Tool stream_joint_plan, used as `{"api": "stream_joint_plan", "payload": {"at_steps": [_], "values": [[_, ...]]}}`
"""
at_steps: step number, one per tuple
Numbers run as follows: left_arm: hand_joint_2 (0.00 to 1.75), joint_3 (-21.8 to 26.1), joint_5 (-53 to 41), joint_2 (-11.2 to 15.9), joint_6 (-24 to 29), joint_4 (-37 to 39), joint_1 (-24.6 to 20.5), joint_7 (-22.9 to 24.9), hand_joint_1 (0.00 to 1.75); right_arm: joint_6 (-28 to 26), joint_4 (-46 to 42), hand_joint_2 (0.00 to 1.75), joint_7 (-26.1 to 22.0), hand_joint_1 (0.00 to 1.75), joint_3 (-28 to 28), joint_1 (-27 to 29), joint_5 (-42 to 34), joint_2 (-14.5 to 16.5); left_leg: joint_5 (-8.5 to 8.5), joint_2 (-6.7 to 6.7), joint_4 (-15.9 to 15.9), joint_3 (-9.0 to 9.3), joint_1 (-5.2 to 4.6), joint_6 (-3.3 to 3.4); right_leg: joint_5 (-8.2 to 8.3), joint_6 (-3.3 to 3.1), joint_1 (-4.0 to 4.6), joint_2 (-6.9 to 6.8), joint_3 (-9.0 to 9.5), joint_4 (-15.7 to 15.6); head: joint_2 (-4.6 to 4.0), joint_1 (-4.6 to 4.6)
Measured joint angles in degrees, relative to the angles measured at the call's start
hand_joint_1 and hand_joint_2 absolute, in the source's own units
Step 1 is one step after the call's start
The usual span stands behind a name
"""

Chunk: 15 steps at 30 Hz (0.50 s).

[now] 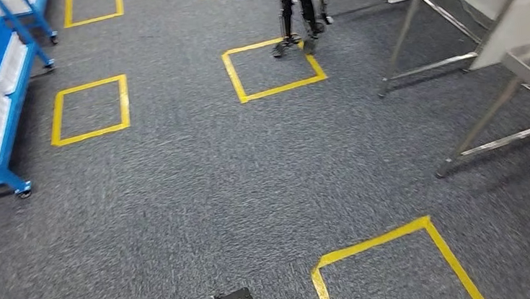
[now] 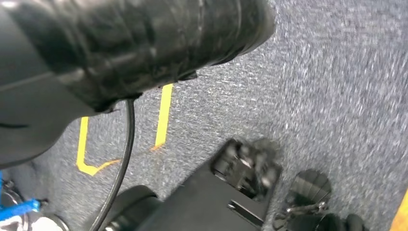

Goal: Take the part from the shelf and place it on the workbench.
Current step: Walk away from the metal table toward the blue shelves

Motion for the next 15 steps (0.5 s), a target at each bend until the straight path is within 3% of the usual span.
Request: {"api": "stream_joint_plan", "payload": {"at_steps": [2, 4, 5, 7, 8, 10, 12, 15], "values": [[0.00, -0.05, 0.22, 0.07, -0.04, 0.03, 0.25, -0.22, 0.00, 0.09, 0.03, 0.00, 0.70, 0.00, 0.00, 0.61, 0.25, 0.04, 0.11, 0.57, 2.48, -1.65, 0.68, -0.76, -0.34, 0.21, -0.17, -1.76, 0.16, 0.02, 0.00, -0.02], [0.00, -0.05, 0.48, 0.26, -0.14, 0.11, 0.60, -0.29, 0.00, -0.03, 0.04, 0.00, 0.91, 0.00, 0.00, 0.85, 0.43, 0.10, 3.42, 1.83, -2.44, 0.65, 1.41, -1.52, -0.80, 0.81, -0.49, -3.17, 0.45, 0.16, 0.00, -0.05], [0.00, -0.06, 0.56, 0.32, -0.18, 0.15, 0.65, -0.31, 0.00, -0.12, 0.05, 0.00, 0.90, 0.00, 0.00, 0.84, 0.43, 0.05, 4.84, 3.40, -5.95, 2.45, 1.51, -1.87, -1.15, 1.29, -0.47, -3.72, 0.60, 0.36, 0.00, -0.11], [0.00, -0.07, 0.59, 0.33, -0.20, 0.19, 0.62, -0.37, 0.00, -0.30, 0.06, 0.00, 0.88, 0.00, 0.00, 0.77, 0.43, -0.09, 6.12, 5.32, -10.31, 4.72, 1.49, -1.50, -1.91, 2.27, -0.22, -4.75, 0.97, 0.80, 0.00, -0.01], [0.00, -0.08, 0.58, 0.32, -0.22, 0.21, 0.63, -0.39, 0.00, -0.42, 0.06, 0.00, 0.83, 0.00, 0.00, 0.73, 0.42, -0.16, 5.90, 5.41, -10.72, 4.93, 1.27, -0.96, -2.17, 2.64, -0.09, -5.22, 1.24, 0.80, 0.00, 0.13], [0.00, -0.09, 0.52, 0.37, -0.24, 0.27, 0.71, -0.31, 0.00, -0.72, 0.03, 0.00, 0.63, 0.00, 0.00, 0.62, 0.42, -0.10, 5.79, 3.91, -10.78, 5.04, 1.09, 0.31, -2.54, 3.24, -0.34, -6.05, 1.89, 0.51, 0.00, 0.54], [0.00, -0.11, 0.51, 0.45, -0.11, 0.31, 0.71, -0.09, 0.00, -0.86, -0.02, 0.00, 0.09, 0.00, 0.00, 0.50, 0.45, 0.01, 5.74, 2.61, -10.92, 5.32, 0.97, 1.12, -4.19, 3.55, -0.74, -4.54, 1.36, 2.44, 0.00, 0.73], [0.00, -0.12, 1.08, 0.51, 0.19, 0.34, 0.60, 0.10, 0.00, -0.30, -0.04, 0.00, -1.64, 0.00, 0.01, 0.90, 0.58, -0.03, 5.59, 0.53, -10.97, 5.60, 0.44, 2.08, -8.90, 2.90, -0.44, -0.79, -4.08, 13.12, 0.00, 1.14]]}}
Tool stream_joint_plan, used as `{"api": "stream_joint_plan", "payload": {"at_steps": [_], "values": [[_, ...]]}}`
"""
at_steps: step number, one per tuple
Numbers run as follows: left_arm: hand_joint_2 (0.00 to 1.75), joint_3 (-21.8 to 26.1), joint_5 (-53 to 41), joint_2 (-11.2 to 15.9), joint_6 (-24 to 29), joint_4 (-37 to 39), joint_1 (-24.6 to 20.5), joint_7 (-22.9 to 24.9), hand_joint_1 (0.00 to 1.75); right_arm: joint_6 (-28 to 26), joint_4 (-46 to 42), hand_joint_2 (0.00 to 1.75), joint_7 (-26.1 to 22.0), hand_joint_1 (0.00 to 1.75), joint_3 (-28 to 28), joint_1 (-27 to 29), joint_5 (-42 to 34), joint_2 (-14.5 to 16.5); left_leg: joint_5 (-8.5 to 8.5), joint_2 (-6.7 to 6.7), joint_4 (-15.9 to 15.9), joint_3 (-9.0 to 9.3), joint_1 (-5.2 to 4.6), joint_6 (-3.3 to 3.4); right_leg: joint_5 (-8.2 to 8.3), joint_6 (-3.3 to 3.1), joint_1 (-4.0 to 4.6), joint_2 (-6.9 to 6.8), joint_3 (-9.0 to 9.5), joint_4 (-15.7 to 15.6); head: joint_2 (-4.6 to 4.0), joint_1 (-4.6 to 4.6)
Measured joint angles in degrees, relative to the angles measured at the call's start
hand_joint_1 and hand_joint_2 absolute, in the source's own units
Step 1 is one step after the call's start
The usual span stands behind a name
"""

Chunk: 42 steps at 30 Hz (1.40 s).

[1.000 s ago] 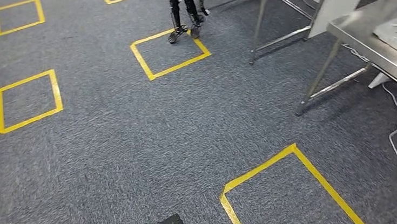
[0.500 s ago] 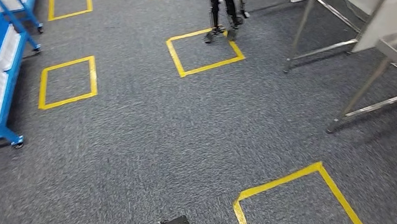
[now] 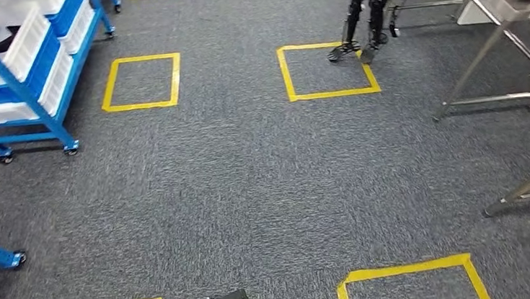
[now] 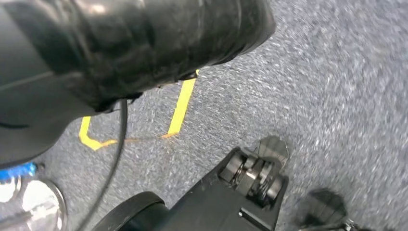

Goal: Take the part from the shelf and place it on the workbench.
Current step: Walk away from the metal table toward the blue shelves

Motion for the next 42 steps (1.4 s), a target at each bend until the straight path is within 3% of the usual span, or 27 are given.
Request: {"api": "stream_joint_plan", "payload": {"at_steps": [1, 2, 3, 6, 8, 10, 11, 13, 15, 17, 18, 20, 21, 23, 25, 26, 28, 30, 31, 32, 33, 35, 36, 38, 40, 41, 42], "values": [[0.00, 0.00, 0.50, 0.00, 0.27, 0.01, 0.09, 0.01, 0.00, 0.36, 0.01, 0.00, -0.65, 0.00, 0.01, 0.29, 0.01, -0.10, -0.05, -0.83, 0.00, 0.09, -0.27, 0.22, -0.57, -0.35, 0.28, 0.49, -1.93, 3.03, 0.00, 0.08], [0.00, 0.00, 1.22, 0.02, 0.67, 0.01, 0.25, 0.00, 0.00, 0.72, 0.03, 0.00, -1.19, 0.00, 0.01, 0.54, 0.03, -0.22, -0.11, -1.71, 0.00, 0.21, -0.53, 0.34, 0.00, -0.76, 0.61, 0.80, -3.06, 4.15, 0.00, 0.11], [0.00, 0.00, 2.11, 0.04, 1.16, 0.02, 0.46, -0.01, 0.00, 1.05, 0.06, 0.00, -1.45, 0.00, 0.02, 0.69, 0.15, -0.36, -0.15, -2.58, 0.00, 0.35, -0.75, 0.41, 1.64, -1.24, 0.98, 1.11, -3.18, 3.05, 0.00, 0.10], [0.00, 0.10, 4.48, 0.11, 2.25, 0.03, 1.01, -0.01, 0.00, 1.36, 0.11, 0.00, -0.72, 0.00, 0.02, 0.22, 1.28, -0.58, -0.19, -4.82, -0.05, 0.65, -0.99, 0.42, 8.07, -2.95, 2.15, 3.86, 0.38, -7.61, 0.00, 0.09], [0.00, 0.21, 4.83, 0.11, 2.24, 0.03, 1.41, 0.25, 0.00, 0.95, 0.11, 0.00, 0.49, 0.00, 0.04, -0.75, 2.16, -0.43, -0.16, -5.85, -0.17, 0.61, -0.90, 0.23, 9.19, -3.58, 2.56, 5.13, 1.93, -11.28, 0.00, 0.19], [0.00, 0.24, 4.86, 0.17, 1.90, 0.04, 1.79, 0.41, 0.00, 0.59, 0.07, 0.00, 1.61, 0.00, 0.06, -1.97, 2.66, 0.42, -0.04, -6.63, -0.54, 0.65, -0.95, -0.14, 9.39, -3.78, 2.46, 4.30, 2.60, -12.26, 0.00, 0.32], [0.00, 0.25, 5.00, 0.21, 1.87, 0.05, 1.96, 0.20, 0.00, 0.55, 0.02, 0.00, 1.94, 0.00, 0.06, -2.45, 2.78, 0.97, -0.21, -6.09, -0.50, 0.62, -1.12, -0.32, 9.69, -3.82, 2.28, 3.74, 3.12, -13.08, 0.00, 0.32], [0.00, 0.31, 5.28, 0.25, 2.05, 0.05, 2.09, -0.65, 0.00, 0.81, -0.06, 0.00, 2.13, 0.00, 0.06, -2.67, 2.92, 1.79, -2.07, -3.57, 2.03, -0.54, -1.39, -0.83, 10.33, -3.92, 1.79, 2.30, 4.31, -14.82, 0.00, 0.06], [0.00, 0.35, 5.02, 0.25, 1.83, 0.05, 2.07, -1.25, 0.00, 1.35, -0.07, 0.00, 1.91, 0.00, 0.08, -1.98, 3.03, 2.00, -5.30, -1.13, 8.36, -3.66, -1.07, -1.63, 10.24, -3.94, 1.72, 0.49, 4.80, -15.23, 0.00, -0.17], [0.00, 0.35, 4.50, 0.27, 1.44, 0.05, 2.19, -1.16, 0.00, 1.59, 0.01, 0.00, 1.29, 0.00, 0.10, -0.93, 2.97, 1.92, -6.26, -0.26, 12.71, -6.04, -0.50, -2.56, 9.71, -3.67, 1.44, -1.39, 4.87, -14.88, 0.00, -0.18], [0.00, 0.35, 4.25, 0.31, 1.28, 0.06, 2.30, -0.93, 0.00, 1.56, 0.08, 0.00, 0.96, 0.00, 0.10, -0.50, 2.86, 1.78, -5.24, 0.10, 12.13, -5.88, -0.15, -3.09, 9.37, -3.43, 1.18, -2.21, 4.88, -14.56, 0.00, -0.17], [0.00, 0.35, 3.72, 0.38, 0.86, 0.08, 2.41, -0.29, 0.00, 1.60, 0.30, 0.00, 0.50, 0.00, 0.10, -0.09, 2.69, 1.35, -1.78, 1.82, 5.99, -2.93, 0.55, -4.20, 8.45, -2.67, 0.62, -3.50, 4.86, -13.50, 0.00, -0.19], [0.00, 0.35, 3.40, 0.37, 0.53, 0.09, 2.37, 0.03, 0.00, 1.73, 0.42, 0.00, 0.46, 0.00, 0.10, -0.08, 2.70, 1.13, -0.61, 2.77, 2.97, -1.34, 0.64, -4.42, 7.90, -2.16, 0.53, -3.98, 4.81, -12.81, 0.00, -0.24], [0.00, 0.35, 2.81, 0.31, 0.13, 0.09, 2.24, 0.39, 0.00, 2.05, 0.54, 0.00, 0.49, 0.00, 0.10, -0.11, 2.83, 0.90, -0.19, 3.63, 0.24, 0.17, 0.39, -3.54, 7.09, -1.24, 0.59, -4.70, 4.83, -11.88, 0.00, -0.21], [0.00, 0.35, 2.51, 0.31, 0.36, 0.09, 2.21, 0.22, 0.00, 2.11, 0.56, 0.00, 0.45, 0.00, 0.10, -0.20, 2.96, 0.84, -0.34, 2.53, 0.40, 0.14, 0.06, -1.92, 6.86, -0.67, 0.54, -5.35, 5.12, -11.85, 0.00, -0.11], [0.00, 0.35, 2.47, 0.32, 0.54, 0.09, 2.22, 0.05, 0.00, 2.01, 0.56, 0.00, 0.44, 0.00, 0.10, -0.34, 3.03, 0.84, -0.31, 1.99, 0.27, 0.20, 0.06, -1.42, 6.58, -0.41, 0.37, -5.27, 5.22, -11.72, 0.00, -0.05], [0.00, 0.35, 2.47, 0.31, 0.69, 0.09, 2.06, -0.10, 0.00, 1.73, 0.55, 0.00, 0.58, 0.00, 0.10, -0.81, 3.28, 0.96, -0.16, 0.89, -0.04, 0.39, 0.18, -0.58, 4.64, -0.11, 0.10, -3.29, 4.19, -9.15, 0.00, 0.23], [0.00, 0.35, 2.49, 0.24, 0.61, 0.09, 1.73, -0.10, 0.00, 1.55, 0.54, 0.00, 0.95, 0.00, 0.10, -1.14, 3.54, 1.21, -0.09, -0.24, -0.13, 0.44, 0.14, -0.08, 1.32, -0.21, 0.11, -0.53, 0.89, -2.41, 0.00, 0.59], [0.00, 0.35, 2.50, 0.20, 0.57, 0.09, 1.61, -0.10, 0.00, 1.54, 0.54, 0.00, 1.12, 0.00, 0.10, -1.16, 3.68, 1.38, -0.08, -0.93, -0.13, 0.43, 0.02, 0.06, 0.15, -0.34, 0.19, 0.13, -1.01, 1.16, 0.00, 0.67], [0.00, 0.35, 2.51, 0.16, 0.53, 0.09, 1.58, -0.09, 0.00, 1.54, 0.53, 0.00, 1.24, 0.00, 0.10, -1.13, 3.81, 1.49, -0.09, -1.73, -0.12, 0.46, -0.13, 0.14, -0.06, -0.52, 0.29, 0.52, -2.38, 3.41, 0.00, 0.68], [0.00, 0.35, 2.52, 0.15, 0.51, 0.09, 1.60, -0.08, 0.00, 1.55, 0.53, 0.00, 1.29, 0.00, 0.10, -1.13, 3.97, 1.61, -0.09, -2.60, -0.12, 0.51, -0.26, 0.18, 0.86, -0.80, 0.41, 0.83, -2.86, 3.64, 0.00, 0.68], [0.00, 0.35, 2.54, 0.14, 0.44, 0.09, 1.64, -0.07, 0.00, 1.66, 0.52, 0.00, 1.32, 0.00, 0.10, -1.28, 4.25, 1.75, -0.07, -4.40, -0.11, 0.64, -0.38, 0.16, 5.14, -1.62, 0.71, 2.08, -1.06, -1.74, 0.00, 0.67], [0.00, 0.35, 2.54, 0.09, 0.40, 0.09, 1.63, -0.09, 0.00, 1.74, 0.53, 0.00, 1.39, 0.00, 0.10, -1.43, 4.30, 1.78, -0.02, -5.19, -0.11, 0.64, -0.40, 0.07, 6.91, -2.06, 0.83, 3.55, 0.42, -5.37, 0.00, 0.66], [0.00, 0.35, 2.47, -0.01, 0.29, 0.09, 1.59, -0.19, 0.00, 2.00, 0.54, 0.00, 1.57, 0.00, 0.10, -1.67, 4.14, 1.75, 0.15, -6.63, -0.08, 0.43, -0.31, -0.28, 8.41, -2.44, 0.97, 5.83, 2.49, -10.31, 0.00, 0.66], [0.00, 0.35, 2.17, -0.04, 0.03, 0.09, 1.65, -0.26, 0.00, 2.26, 0.54, 0.00, 1.64, 0.00, 0.10, -1.78, 3.87, 1.74, 0.47, -8.00, -0.38, 0.16, -0.07, -0.94, 8.28, -2.50, 1.14, 5.59, 3.06, -11.37, 0.00, 0.68], [0.00, 0.35, 1.96, -0.03, -0.18, 0.10, 1.70, -0.27, 0.00, 2.33, 0.54, 0.00, 1.62, 0.00, 0.10, -1.83, 3.77, 1.75, 0.52, -8.06, -0.44, 0.03, -0.01, -1.27, 8.48, -2.64, 1.04, 4.85, 3.29, -11.70, 0.00, 0.67], [0.00, 0.34, 1.69, -0.01, -0.46, 0.10, 1.68, -0.27, 0.00, 2.33, 0.54, 0.00, 1.62, 0.00, 0.10, -1.86, 3.65, 1.76, 0.16, -7.07, -0.04, -0.23, -0.13, -1.54, 8.72, -2.89, 0.94, 4.12, 3.56, -12.15, 0.00, 0.63]]}}
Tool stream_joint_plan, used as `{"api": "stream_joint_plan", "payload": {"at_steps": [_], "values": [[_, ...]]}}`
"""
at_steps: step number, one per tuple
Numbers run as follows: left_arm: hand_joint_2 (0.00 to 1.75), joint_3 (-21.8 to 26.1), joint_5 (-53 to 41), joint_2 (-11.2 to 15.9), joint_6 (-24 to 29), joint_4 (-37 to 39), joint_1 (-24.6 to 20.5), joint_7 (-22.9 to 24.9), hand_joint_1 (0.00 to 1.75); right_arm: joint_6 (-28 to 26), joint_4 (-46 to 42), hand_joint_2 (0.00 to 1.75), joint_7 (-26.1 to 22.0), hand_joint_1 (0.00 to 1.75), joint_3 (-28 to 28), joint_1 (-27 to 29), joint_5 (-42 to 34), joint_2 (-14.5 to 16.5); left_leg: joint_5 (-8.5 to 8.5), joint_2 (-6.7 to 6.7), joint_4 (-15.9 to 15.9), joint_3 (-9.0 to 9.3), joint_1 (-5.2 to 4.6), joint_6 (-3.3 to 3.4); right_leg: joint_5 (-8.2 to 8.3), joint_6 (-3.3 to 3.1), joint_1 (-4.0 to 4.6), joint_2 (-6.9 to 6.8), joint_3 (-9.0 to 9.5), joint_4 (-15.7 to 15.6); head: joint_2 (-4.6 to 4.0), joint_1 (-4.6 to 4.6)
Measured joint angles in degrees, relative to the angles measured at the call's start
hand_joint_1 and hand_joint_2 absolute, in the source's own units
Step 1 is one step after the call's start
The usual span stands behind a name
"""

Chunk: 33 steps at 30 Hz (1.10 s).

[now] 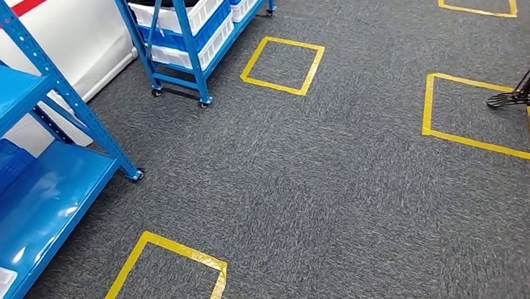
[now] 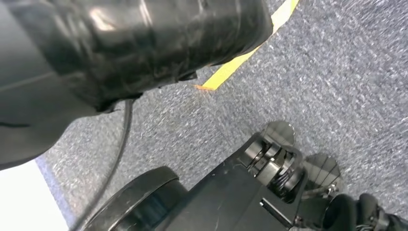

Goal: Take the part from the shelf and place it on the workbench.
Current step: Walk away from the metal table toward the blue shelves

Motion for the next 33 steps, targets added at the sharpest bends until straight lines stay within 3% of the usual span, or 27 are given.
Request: {"api": "stream_joint_plan", "payload": {"at_steps": [1, 3, 5, 6, 7, 8, 10, 12, 14, 15, 17, 19, 21, 22, 23, 24, 26, 28, 29, 30, 31, 33], "values": [[0.00, -0.01, -0.25, 0.02, -0.26, 0.01, -0.11, -0.01, 0.00, -0.05, 0.00, 0.00, 0.00, 0.00, 0.00, -0.02, -0.11, 0.01, -0.92, 1.69, 1.36, -0.67, -0.15, -0.23, 0.26, -0.26, -0.12, -0.78, 0.24, -0.46, 0.00, -0.14], [0.00, -0.02, -0.73, 0.02, -0.79, 0.01, -0.53, -0.02, 0.00, -0.19, 0.01, 0.00, 0.01, 0.00, 0.00, 0.11, -0.44, 0.01, -4.24, 5.64, 7.41, -3.48, -0.30, -0.63, 0.42, -0.70, -0.04, -2.53, 0.41, -0.82, 0.00, -0.40], [0.00, -0.06, -0.99, 0.00, -1.08, 0.01, -0.76, -0.03, 0.00, -0.28, 0.07, 0.00, -0.05, 0.00, 0.00, 0.36, -0.71, -0.06, -6.65, 6.97, 13.80, -6.51, -0.11, -1.07, 0.28, -0.87, 0.12, -4.47, 0.41, -0.76, 0.00, -0.52], [0.00, -0.08, -1.07, 0.00, -1.14, 0.01, -0.75, -0.03, 0.00, -0.31, 0.09, 0.00, -0.17, 0.00, 0.00, 0.45, -0.77, -0.10, -6.48, 7.22, 14.71, -6.91, -0.01, -1.26, 0.18, -0.88, 0.14, -5.35, 0.42, -0.70, 0.00, -0.53], [0.00, -0.10, -1.15, 0.02, -1.16, 0.01, -0.72, -0.03, 0.00, -0.35, 0.11, 0.00, -0.35, 0.00, 0.00, 0.48, -0.84, -0.13, -5.27, 7.51, 13.30, -6.13, 0.07, -1.38, 0.05, -0.82, 0.12, -6.11, 0.43, -0.60, 0.00, -0.55], [0.00, -0.10, -1.30, 0.04, -1.18, 0.01, -0.74, -0.04, 0.00, -0.39, 0.11, 0.00, -0.58, 0.00, 0.00, 0.49, -0.91, -0.13, -3.40, 8.16, 9.95, -4.31, 0.11, -1.42, -0.13, -0.69, 0.10, -6.83, 0.47, -0.42, 0.00, -0.56], [0.00, -0.12, -1.61, 0.04, -1.18, 0.01, -1.02, -0.08, 0.00, -0.45, 0.11, 0.00, -0.92, 0.00, -0.01, 0.48, -1.03, -0.16, -0.77, 10.69, 2.53, -0.45, -0.16, -1.02, -0.62, -0.22, 0.28, -8.06, 0.53, 0.09, 0.00, -0.55], [0.00, -0.14, -1.79, 0.00, -1.18, 0.01, -1.34, -0.14, 0.00, -0.49, 0.13, 0.00, -1.02, 0.00, -0.02, 0.50, -1.09, -0.24, -0.27, 11.79, -0.34, 0.95, -0.55, -0.19, -0.95, 0.27, 0.63, -9.08, 0.58, 0.40, 0.00, -0.45], [0.00, -0.15, -1.87, 0.01, -1.17, 0.01, -1.42, -0.18, 0.00, -0.57, 0.13, 0.00, -1.01, 0.00, -0.03, 0.51, -1.15, -0.30, -0.05, 10.50, -0.45, 0.91, -0.60, 0.54, -1.08, 0.69, 0.78, -10.02, 0.79, 0.35, 0.00, -0.39], [0.00, -0.15, -1.94, 0.00, -1.15, 0.01, -1.39, -0.16, 0.00, -0.63, 0.12, 0.00, -0.97, 0.00, -0.03, 0.50, -1.17, -0.33, 0.09, 9.91, -0.71, 1.01, -0.47, 0.85, -1.36, 0.99, 0.67, -9.85, 0.87, 0.53, 0.00, -0.35], [0.00, -0.15, -2.16, -0.02, -1.10, 0.01, -1.52, 0.03, 0.00, -0.81, 0.11, 0.00, -0.68, 0.00, -0.04, 0.44, -1.28, -0.37, 0.50, 8.74, -1.24, 1.23, -0.08, 1.50, -3.52, 1.62, 0.32, -7.22, -0.37, 3.59, 0.00, -0.18], [0.00, -0.18, -2.45, -0.04, -1.09, 0.01, -1.80, 0.25, 0.00, -0.95, 0.11, 0.00, -0.16, 0.00, -0.04, 0.58, -1.42, -0.40, 0.75, 7.48, -1.38, 1.11, 0.08, 1.88, -7.10, 2.04, 0.00, -4.05, -3.73, 10.65, 0.00, 0.06], [0.00, -0.27, -2.74, -0.05, -1.16, 0.01, -1.92, 0.39, 0.00, -0.96, 0.11, 0.00, 0.18, 0.00, -0.04, 0.91, -1.52, -0.45, 0.86, 5.91, -1.35, 0.95, 0.11, 1.95, -8.54, 2.26, -0.22, -3.26, -6.47, 16.00, 0.00, 0.11], [0.00, -0.31, -2.86, -0.04, -1.21, 0.01, -1.90, 0.44, 0.00, -0.96, 0.11, 0.00, 0.22, 0.00, -0.04, 1.02, -1.55, -0.49, 0.92, 5.05, -1.31, 0.91, 0.16, 1.88, -7.69, 2.32, -0.34, -3.15, -6.56, 15.91, 0.00, 0.11], [0.00, -0.36, -2.91, -0.04, -1.27, 0.01, -1.90, 0.48, 0.00, -0.96, 0.11, 0.00, 0.24, 0.00, -0.05, 1.06, -1.56, -0.54, 0.98, 4.16, -1.22, 0.90, 0.25, 1.75, -5.88, 2.37, -0.50, -2.88, -5.58, 13.65, 0.00, 0.11], [0.00, -0.39, -2.96, -0.04, -1.33, 0.01, -1.92, 0.49, 0.00, -0.96, 0.11, 0.00, 0.23, 0.00, -0.05, 1.04, -1.56, -0.58, 1.01, 3.32, -1.06, 0.85, 0.37, 1.53, -3.70, 2.44, -0.74, -2.13, -3.84, 9.85, 0.00, 0.12], [0.00, -0.47, -3.04, -0.04, -1.42, 0.01, -2.10, 0.49, 0.00, -0.93, 0.11, 0.00, 0.15, 0.00, -0.07, 0.97, -1.56, -0.63, 1.02, 1.82, -0.57, 0.46, 0.45, 0.78, -1.18, 2.51, -1.08, 0.44, -0.82, 3.16, 0.00, 0.13], [0.00, -0.51, -3.17, -0.03, -1.48, 0.01, -2.22, 0.48, 0.00, -0.90, 0.12, 0.00, 0.04, 0.00, -0.07, 1.05, -1.56, -0.69, 1.30, 0.62, -0.53, -0.02, 0.48, -0.13, -1.07, 2.17, -0.95, 1.43, -0.14, 1.35, 0.00, 0.14], [0.00, -0.52, -3.23, -0.01, -1.52, 0.02, -2.20, 0.48, 0.00, -0.88, 0.12, 0.00, -0.01, 0.00, -0.07, 1.10, -1.56, -0.73, 1.56, 0.05, -0.76, -0.26, 0.58, -0.54, -0.88, 1.76, -0.94, 0.81, -0.13, 1.36, 0.00, 0.12], [0.00, -0.54, -3.28, 0.02, -1.56, 0.03, -2.12, 0.47, 0.00, -0.86, 0.12, 0.00, -0.03, 0.00, -0.07, 1.08, -1.56, -0.78, 1.65, 0.17, -0.78, -0.44, 0.61, -0.87, -0.66, 1.31, -0.96, 0.14, -0.08, 1.23, 0.00, 0.13], [0.00, -0.56, -3.31, 0.05, -1.60, 0.04, -2.06, 0.48, 0.00, -0.85, 0.10, 0.00, -0.07, 0.00, -0.07, 1.02, -1.56, -0.82, 1.26, 1.19, -0.21, -0.81, 0.56, -1.12, -0.43, 0.85, -0.98, -0.47, -0.04, 1.09, 0.00, -0.01], [0.00, -0.78, -3.35, 0.10, -1.66, 0.07, -2.18, 0.47, 0.00, -0.84, 0.10, 0.00, -0.14, 0.00, -0.07, 0.99, -1.55, -0.90, -1.64, 4.72, 4.61, -2.97, 0.37, -1.35, -0.13, 0.09, -0.84, -1.99, -0.12, 0.87, 0.00, -0.39]]}}
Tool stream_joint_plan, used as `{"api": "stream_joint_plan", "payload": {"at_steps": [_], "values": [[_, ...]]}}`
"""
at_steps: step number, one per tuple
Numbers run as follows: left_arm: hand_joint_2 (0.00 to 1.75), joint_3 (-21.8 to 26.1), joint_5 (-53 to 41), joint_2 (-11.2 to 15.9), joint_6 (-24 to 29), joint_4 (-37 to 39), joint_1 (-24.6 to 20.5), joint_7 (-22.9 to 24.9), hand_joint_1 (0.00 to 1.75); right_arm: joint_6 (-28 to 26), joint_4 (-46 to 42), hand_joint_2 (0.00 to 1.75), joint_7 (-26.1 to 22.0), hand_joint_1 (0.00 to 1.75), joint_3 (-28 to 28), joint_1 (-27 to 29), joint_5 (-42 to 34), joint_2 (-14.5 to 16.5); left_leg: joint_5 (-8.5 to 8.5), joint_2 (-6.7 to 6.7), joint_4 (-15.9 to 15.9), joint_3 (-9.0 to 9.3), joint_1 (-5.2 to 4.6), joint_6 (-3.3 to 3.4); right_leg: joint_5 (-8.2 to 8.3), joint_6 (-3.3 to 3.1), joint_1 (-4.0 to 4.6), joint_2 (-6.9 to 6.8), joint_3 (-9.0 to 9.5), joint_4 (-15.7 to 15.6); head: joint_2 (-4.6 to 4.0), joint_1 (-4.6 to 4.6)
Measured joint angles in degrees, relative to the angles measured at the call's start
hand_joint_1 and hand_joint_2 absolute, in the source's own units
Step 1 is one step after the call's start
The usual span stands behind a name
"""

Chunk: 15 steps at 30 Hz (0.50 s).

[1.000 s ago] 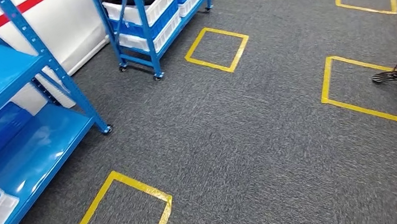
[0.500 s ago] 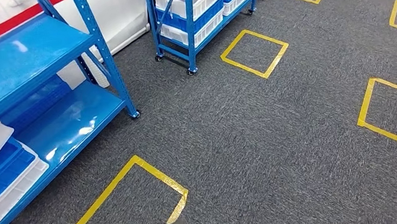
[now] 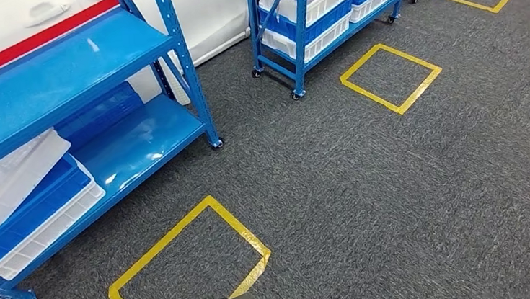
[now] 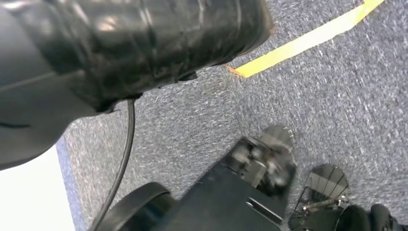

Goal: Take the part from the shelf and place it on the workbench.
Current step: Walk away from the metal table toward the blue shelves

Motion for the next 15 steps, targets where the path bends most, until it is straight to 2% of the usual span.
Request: {"api": "stream_joint_plan", "payload": {"at_steps": [1, 2, 3, 4, 5, 6, 8, 9, 10, 12, 13, 15], "values": [[0.00, -0.16, -0.01, 0.00, -0.02, 0.01, -0.11, -0.02, 0.00, 0.03, 0.01, 0.00, -0.02, 0.00, 0.00, 0.13, 0.02, -0.05, -1.97, 1.44, 3.74, -1.65, -0.08, -0.05, 0.00, -0.22, 0.24, -0.84, -0.07, 0.00, 0.00, -0.18], [0.00, -0.34, -0.01, 0.00, -0.04, 0.01, -0.19, -0.04, 0.00, 0.09, 0.03, 0.00, -0.04, 0.00, 0.00, 0.28, 0.09, -0.13, -3.56, 2.10, 7.39, -3.22, -0.08, -0.05, -0.04, -0.38, 0.48, -1.77, -0.12, 0.02, 0.00, -0.24], [0.00, -0.49, -0.01, 0.00, -0.06, 0.01, -0.17, -0.07, 0.00, 0.15, 0.05, 0.00, -0.07, 0.00, 0.00, 0.41, 0.18, -0.21, -4.25, 2.34, 9.64, -4.09, -0.08, 0.02, -0.09, -0.46, 0.67, -2.66, -0.14, 0.03, 0.00, -0.21], [0.00, -0.60, -0.01, 0.01, -0.08, 0.01, -0.11, -0.09, 0.00, 0.19, 0.07, 0.00, -0.11, 0.00, 0.00, 0.46, 0.29, -0.29, -3.99, 2.47, 10.05, -4.04, -0.11, 0.15, -0.14, -0.54, 0.84, -3.50, -0.15, 0.04, 0.00, -0.24], [0.00, -0.67, -0.01, 0.01, -0.10, 0.02, -0.06, -0.10, 0.00, 0.20, 0.09, 0.00, -0.15, 0.00, 0.00, 0.43, 0.41, -0.34, -2.85, 2.68, 8.32, -2.91, -0.19, 0.39, -0.19, -0.60, 0.99, -4.29, -0.12, 0.05, 0.00, -0.24], [0.00, -0.71, -0.02, 0.02, -0.12, 0.02, -0.06, -0.11, 0.00, 0.19, 0.09, 0.00, -0.19, 0.00, 0.00, 0.34, 0.50, -0.36, -1.18, 3.28, 4.83, -0.83, -0.35, 0.78, -0.25, -0.64, 1.13, -5.05, -0.03, 0.05, 0.00, -0.24], [0.00, -0.72, -0.04, 0.01, -0.16, 0.02, -0.26, -0.15, 0.00, 0.14, 0.08, 0.00, -0.22, 0.00, 0.00, 0.14, 0.62, -0.38, 0.89, 5.99, -2.31, 3.12, -1.11, 1.75, -0.46, -0.50, 1.47, -6.41, 0.16, 0.07, 0.00, -0.20], [0.00, -0.73, -0.06, 0.00, -0.19, 0.02, -0.38, -0.17, 0.00, 0.12, 0.07, 0.00, -0.24, 0.00, 0.00, 0.07, 0.63, -0.39, 1.25, 6.91, -4.32, 4.18, -1.48, 2.15, -0.54, -0.33, 1.61, -7.05, 0.25, 0.08, 0.00, -0.19], [0.00, -0.73, -0.07, 0.00, -0.21, 0.02, -0.46, -0.18, 0.00, 0.11, 0.07, 0.00, -0.25, 0.00, 0.00, 0.05, 0.65, -0.40, 1.14, 7.24, -5.02, 4.41, -1.78, 2.39, -0.61, -0.13, 1.69, -7.68, 0.32, 0.04, 0.00, -0.18], [0.00, -0.78, -0.15, 0.02, -0.27, 0.04, -0.44, -0.18, 0.00, 0.08, 0.06, 0.00, -0.28, 0.00, 0.00, -0.01, 0.67, -0.42, 1.57, 5.74, -5.49, 4.48, -1.73, 2.80, -0.75, 0.40, 1.74, -8.77, 0.49, -0.10, 0.00, -0.20], [0.00, -0.81, -0.24, 0.03, -0.29, 0.04, -0.36, -0.19, 0.00, 0.06, 0.05, 0.00, -0.32, 0.00, 0.00, -0.08, 0.68, -0.44, 1.81, 5.04, -5.89, 4.63, -1.53, 3.01, -1.13, 0.75, 1.66, -8.13, 0.49, 0.20, 0.00, -0.15], [0.00, -0.89, -0.48, -0.04, -0.36, 0.06, -0.31, -0.21, 0.00, 0.01, 0.04, 0.00, -0.47, 0.00, 0.00, -0.17, 0.69, -0.51, 2.35, 3.77, -6.59, 4.91, -0.99, 3.48, -3.61, 1.40, 1.35, -4.92, -1.00, 3.84, 0.00, 0.06]]}}
